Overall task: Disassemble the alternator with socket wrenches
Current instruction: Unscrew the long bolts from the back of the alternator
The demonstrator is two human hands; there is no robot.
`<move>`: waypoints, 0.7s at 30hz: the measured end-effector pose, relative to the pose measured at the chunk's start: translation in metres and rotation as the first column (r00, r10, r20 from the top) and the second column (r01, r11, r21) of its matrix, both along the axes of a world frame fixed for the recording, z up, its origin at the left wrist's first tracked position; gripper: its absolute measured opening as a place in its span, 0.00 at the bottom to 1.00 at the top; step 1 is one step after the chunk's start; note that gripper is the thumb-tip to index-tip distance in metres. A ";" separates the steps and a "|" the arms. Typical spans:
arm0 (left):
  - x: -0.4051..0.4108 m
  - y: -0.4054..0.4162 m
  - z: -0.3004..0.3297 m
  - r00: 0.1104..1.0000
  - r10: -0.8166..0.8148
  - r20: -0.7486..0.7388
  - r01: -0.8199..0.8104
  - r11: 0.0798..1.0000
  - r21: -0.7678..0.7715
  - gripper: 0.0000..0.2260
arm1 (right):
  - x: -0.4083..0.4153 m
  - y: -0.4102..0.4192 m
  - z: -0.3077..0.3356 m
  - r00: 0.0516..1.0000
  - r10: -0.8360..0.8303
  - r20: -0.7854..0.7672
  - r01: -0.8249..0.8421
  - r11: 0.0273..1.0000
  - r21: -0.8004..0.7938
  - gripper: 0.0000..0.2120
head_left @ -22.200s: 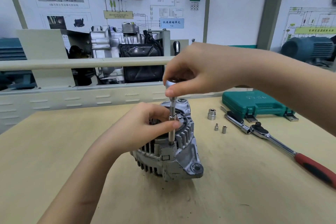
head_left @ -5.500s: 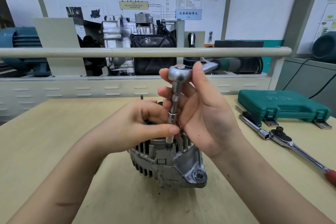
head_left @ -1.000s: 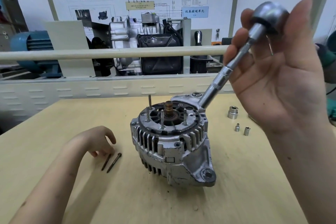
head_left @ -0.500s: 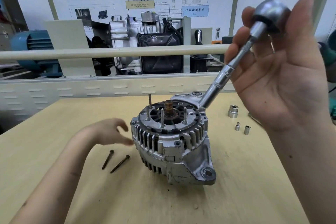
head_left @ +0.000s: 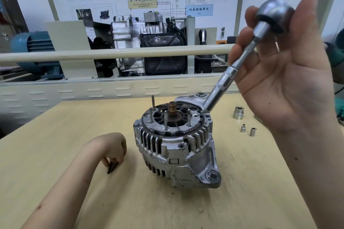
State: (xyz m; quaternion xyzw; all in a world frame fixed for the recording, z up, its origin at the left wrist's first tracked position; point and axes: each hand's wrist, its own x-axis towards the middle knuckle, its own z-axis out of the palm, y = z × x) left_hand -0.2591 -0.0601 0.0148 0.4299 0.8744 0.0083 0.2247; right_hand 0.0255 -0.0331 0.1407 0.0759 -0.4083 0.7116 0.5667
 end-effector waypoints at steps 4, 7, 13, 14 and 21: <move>-0.005 0.002 -0.002 0.999 0.001 0.043 -0.002 1.000 0.025 0.08 | -0.001 0.000 -0.001 1.000 0.003 0.002 -0.003 1.000 -0.001 0.14; -0.005 0.001 -0.002 0.999 -0.016 0.046 0.015 1.000 0.021 0.08 | -0.001 0.000 -0.001 1.000 0.000 0.002 0.000 1.000 0.006 0.15; -0.002 0.002 0.005 0.994 -0.105 -0.029 0.109 0.951 0.288 0.05 | -0.001 0.001 -0.003 1.000 -0.010 0.016 0.010 1.000 0.013 0.14; 0.001 0.002 0.007 0.993 -0.118 0.026 0.092 0.880 0.465 0.06 | -0.001 0.002 -0.003 1.000 -0.012 0.018 0.012 1.000 0.010 0.15; 0.063 0.006 0.015 0.478 -0.433 0.764 -0.510 0.572 0.643 0.18 | -0.001 0.003 -0.004 1.000 -0.021 0.021 0.020 1.000 0.019 0.16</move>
